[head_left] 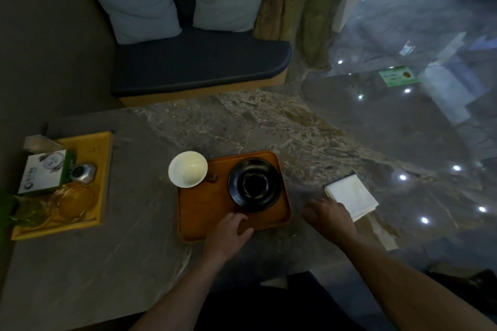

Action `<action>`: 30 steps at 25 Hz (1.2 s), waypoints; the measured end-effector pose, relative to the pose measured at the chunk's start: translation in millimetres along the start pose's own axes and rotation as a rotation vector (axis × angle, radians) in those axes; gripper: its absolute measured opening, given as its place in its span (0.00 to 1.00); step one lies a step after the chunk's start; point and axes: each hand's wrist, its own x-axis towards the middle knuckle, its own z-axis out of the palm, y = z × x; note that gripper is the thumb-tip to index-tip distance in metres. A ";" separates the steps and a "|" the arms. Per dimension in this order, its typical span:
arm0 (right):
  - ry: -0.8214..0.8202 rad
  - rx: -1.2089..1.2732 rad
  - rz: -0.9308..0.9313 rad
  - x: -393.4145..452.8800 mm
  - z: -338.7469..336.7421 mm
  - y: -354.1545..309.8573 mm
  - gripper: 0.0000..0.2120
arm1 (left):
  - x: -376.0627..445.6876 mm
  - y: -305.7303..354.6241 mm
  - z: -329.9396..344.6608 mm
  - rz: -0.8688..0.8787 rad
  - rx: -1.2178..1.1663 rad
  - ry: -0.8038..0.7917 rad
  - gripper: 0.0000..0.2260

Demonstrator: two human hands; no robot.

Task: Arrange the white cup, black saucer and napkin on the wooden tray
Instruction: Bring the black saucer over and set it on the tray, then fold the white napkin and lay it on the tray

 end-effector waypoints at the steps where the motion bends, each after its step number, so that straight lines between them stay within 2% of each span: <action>1: -0.015 -0.035 -0.008 -1.8 -6.7 7.0 0.15 | 3.6 7.9 -1.8 0.027 0.053 -0.064 0.18; 6: -0.122 -0.191 -0.019 -3.3 -36.7 64.1 0.17 | 36.5 67.0 -11.6 0.065 0.316 -0.392 0.23; 9: -0.174 -0.211 -0.017 4.1 -50.0 103.6 0.17 | 55.6 102.9 -9.6 0.040 0.429 -0.490 0.24; 17: -0.232 -0.285 -0.074 34.5 -70.4 179.7 0.24 | 96.0 185.7 14.6 0.016 0.454 -0.464 0.16; 20: -0.257 -0.328 -0.138 47.4 -73.7 187.5 0.29 | 106.7 209.4 17.5 -0.035 0.465 -0.506 0.23; 22: -0.272 -0.344 -0.167 54.7 -77.3 188.4 0.35 | 112.3 223.7 20.8 -0.022 0.496 -0.457 0.28; 25: -0.289 -0.378 -0.200 61.8 -79.8 184.8 0.44 | 117.4 235.5 37.5 -0.018 0.432 -0.386 0.28; 30: -0.278 -0.405 -0.238 68.9 -74.2 183.8 0.46 | 123.4 242.4 69.2 -0.098 0.432 -0.239 0.32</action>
